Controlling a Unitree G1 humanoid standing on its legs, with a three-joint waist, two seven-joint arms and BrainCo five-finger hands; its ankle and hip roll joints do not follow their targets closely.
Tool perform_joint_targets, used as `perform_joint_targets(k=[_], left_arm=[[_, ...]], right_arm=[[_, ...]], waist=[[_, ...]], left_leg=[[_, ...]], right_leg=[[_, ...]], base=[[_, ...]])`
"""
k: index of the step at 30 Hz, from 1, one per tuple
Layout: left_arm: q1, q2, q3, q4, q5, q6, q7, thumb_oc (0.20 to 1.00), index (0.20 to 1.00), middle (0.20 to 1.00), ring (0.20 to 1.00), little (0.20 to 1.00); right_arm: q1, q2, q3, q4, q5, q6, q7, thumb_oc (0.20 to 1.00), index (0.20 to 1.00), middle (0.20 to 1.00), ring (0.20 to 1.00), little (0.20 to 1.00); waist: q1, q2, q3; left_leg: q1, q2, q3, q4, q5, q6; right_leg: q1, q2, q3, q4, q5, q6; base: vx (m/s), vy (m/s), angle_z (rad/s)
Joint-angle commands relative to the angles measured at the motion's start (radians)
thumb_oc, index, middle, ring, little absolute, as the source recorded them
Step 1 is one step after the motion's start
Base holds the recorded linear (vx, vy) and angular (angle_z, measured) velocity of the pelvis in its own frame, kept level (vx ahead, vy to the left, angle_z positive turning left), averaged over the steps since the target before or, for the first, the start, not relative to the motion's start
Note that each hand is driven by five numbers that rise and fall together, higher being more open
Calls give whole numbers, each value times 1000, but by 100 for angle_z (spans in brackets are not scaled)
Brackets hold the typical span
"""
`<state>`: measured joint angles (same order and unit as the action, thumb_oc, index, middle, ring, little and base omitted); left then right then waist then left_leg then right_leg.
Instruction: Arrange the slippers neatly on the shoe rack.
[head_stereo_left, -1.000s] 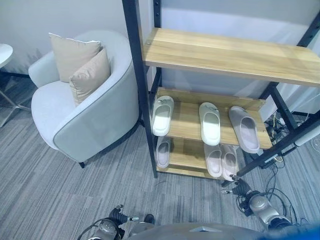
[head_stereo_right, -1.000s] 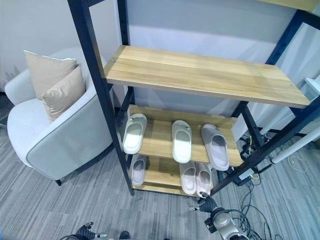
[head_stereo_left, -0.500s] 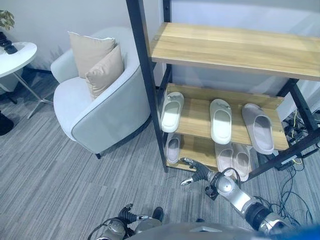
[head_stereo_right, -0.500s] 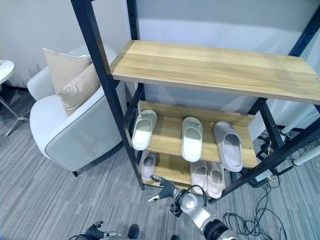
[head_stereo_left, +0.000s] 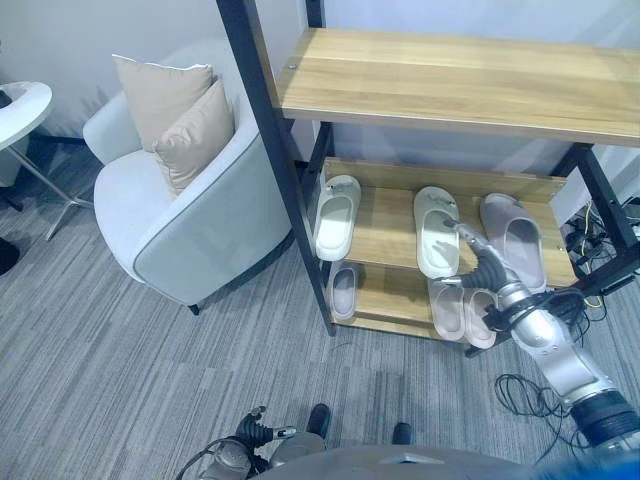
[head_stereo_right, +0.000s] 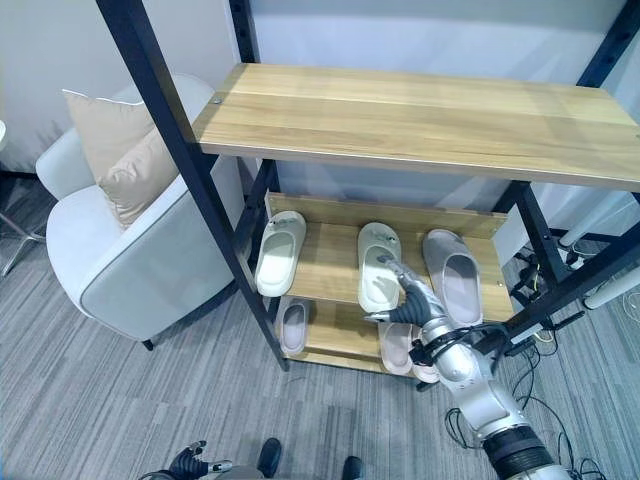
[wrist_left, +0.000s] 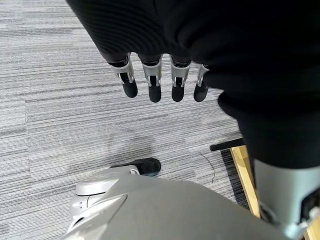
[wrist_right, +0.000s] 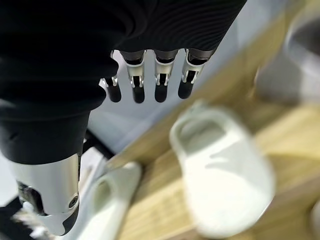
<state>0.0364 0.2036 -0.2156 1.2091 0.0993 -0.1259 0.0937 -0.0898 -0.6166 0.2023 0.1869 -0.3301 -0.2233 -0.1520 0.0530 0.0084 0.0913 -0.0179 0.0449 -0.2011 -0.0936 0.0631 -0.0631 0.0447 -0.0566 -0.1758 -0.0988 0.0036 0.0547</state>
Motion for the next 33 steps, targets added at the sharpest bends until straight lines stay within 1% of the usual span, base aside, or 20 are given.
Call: perform_joint_targets(k=[1, 2, 5, 9, 12, 13, 16, 19, 20, 26, 28, 31, 32, 33], left_arm=[[-32, -29, -53, 60, 26, -17, 12, 1000, 1000, 1000, 1000, 1000], [-29, -27, -61, 56, 30, -19, 13, 1000, 1000, 1000, 1000, 1000], [-30, -20, -75, 51, 27, -22, 16, 1000, 1000, 1000, 1000, 1000], [-36, -16, -97, 49, 25, -27, 24, 1000, 1000, 1000, 1000, 1000], [-44, -17, -123, 51, 18, -29, 33, 1000, 1000, 1000, 1000, 1000], [-44, -17, -122, 51, 18, -29, 33, 1000, 1000, 1000, 1000, 1000], [-52, -12, -151, 52, 28, -34, 40, 1000, 1000, 1000, 1000, 1000], [-69, -7, -145, 45, -7, -38, 45, 1000, 1000, 1000, 1000, 1000], [-77, -2, -149, 35, -24, -42, 53, 1000, 1000, 1000, 1000, 1000], [-93, -8, -175, 30, -58, -47, 57, 1000, 1000, 1000, 1000, 1000], [-93, -7, -169, 42, -67, -46, 56, 1000, 1000, 1000, 1000, 1000], [-93, -2, -159, 55, -76, -45, 61, 1000, 1000, 1000, 1000, 1000], [-93, -1, -159, 59, -77, -44, 63, 1000, 1000, 1000, 1000, 1000], [-94, 1, -156, 61, -80, -44, 63, 1000, 1000, 1000, 1000, 1000]], right_arm=[[-72, -29, -28, 1, -106, 20, -124, 1000, 1000, 1000, 1000, 1000], [-96, -39, -48, 34, -123, 39, -158, 1000, 1000, 1000, 1000, 1000], [-166, -57, -57, 143, -111, 69, -206, 1000, 1000, 1000, 1000, 1000], [-237, -67, -66, 242, -78, 81, -261, 1000, 1000, 1000, 1000, 1000], [-336, -65, -18, 343, -20, 83, -265, 1000, 1000, 1000, 1000, 1000], [-339, -65, -16, 345, -19, 82, -265, 1000, 1000, 1000, 1000, 1000], [-402, -56, 28, 439, 29, 82, -259, 1000, 1000, 1000, 1000, 1000], [-449, -52, 59, 483, 58, 83, -250, 1000, 1000, 1000, 1000, 1000], [-485, -48, 83, 531, 77, 87, -247, 1000, 1000, 1000, 1000, 1000], [-603, -61, 138, 651, 132, 93, -243, 1000, 1000, 1000, 1000, 1000], [-634, -68, 149, 669, 141, 95, -246, 1000, 1000, 1000, 1000, 1000], [-654, -59, 134, 687, 183, 87, -254, 1000, 1000, 1000, 1000, 1000], [-660, -56, 134, 688, 191, 87, -258, 564, 564, 564, 564, 564], [-661, -55, 134, 686, 194, 87, -261, 454, 454, 454, 454, 454]], waist=[[29, -44, -6], [34, -42, -5], [43, -39, 3], [52, -31, 11], [63, -22, 22], [63, -22, 22], [68, -17, 27], [72, -16, 38], [76, -16, 46], [94, -31, 74], [104, -43, 88], [115, -59, 99], [118, -64, 100], [121, -67, 103]], left_leg=[[16, -46, -21, 6, -77, 21], [10, -47, -22, 6, -75, 21], [-6, -52, -24, 6, -71, 23], [-27, -57, -27, 6, -64, 23], [-52, -63, -25, 6, -57, 23], [-52, -63, -25, 6, -56, 23], [-64, -67, -22, 6, -54, 24], [-84, -70, -22, 6, -47, 22], [-104, -73, -21, 6, -40, 21], [-171, -81, -35, 6, -18, 13], [-192, -85, -41, 6, -13, 8], [-215, -89, -49, 6, -8, 4], [-220, -89, -49, 6, -7, 4], [-223, -90, -50, 6, -7, 3]], right_leg=[[29, -35, -48, 12, -46, 71], [24, -36, -48, 12, -45, 71], [10, -38, -47, 12, -42, 73], [-11, -42, -51, 12, -39, 75], [-33, -46, -44, 12, -33, 78], [-34, -46, -44, 12, -32, 78], [-49, -50, -41, 12, -28, 80], [-67, -52, -39, 12, -23, 82], [-85, -53, -38, 12, -18, 84], [-137, -59, -55, 12, -8, 90], [-151, -61, -66, 12, -4, 93], [-167, -64, -78, 12, -1, 95], [-171, -64, -80, 12, 0, 95], [-173, -64, -81, 12, 0, 96]], base=[[36, 1, 0], [33, 6, 1], [10, 1, 0], [0, 3, 2], [2, 4, 2], [17, 15, -4], [33, 37, -1], [-9, 30, 5], [-29, 47, -6], [-16, 53, 5], [-7, 34, 24], [5, 26, 5], [11, 29, 6], [12, 23, 7]])
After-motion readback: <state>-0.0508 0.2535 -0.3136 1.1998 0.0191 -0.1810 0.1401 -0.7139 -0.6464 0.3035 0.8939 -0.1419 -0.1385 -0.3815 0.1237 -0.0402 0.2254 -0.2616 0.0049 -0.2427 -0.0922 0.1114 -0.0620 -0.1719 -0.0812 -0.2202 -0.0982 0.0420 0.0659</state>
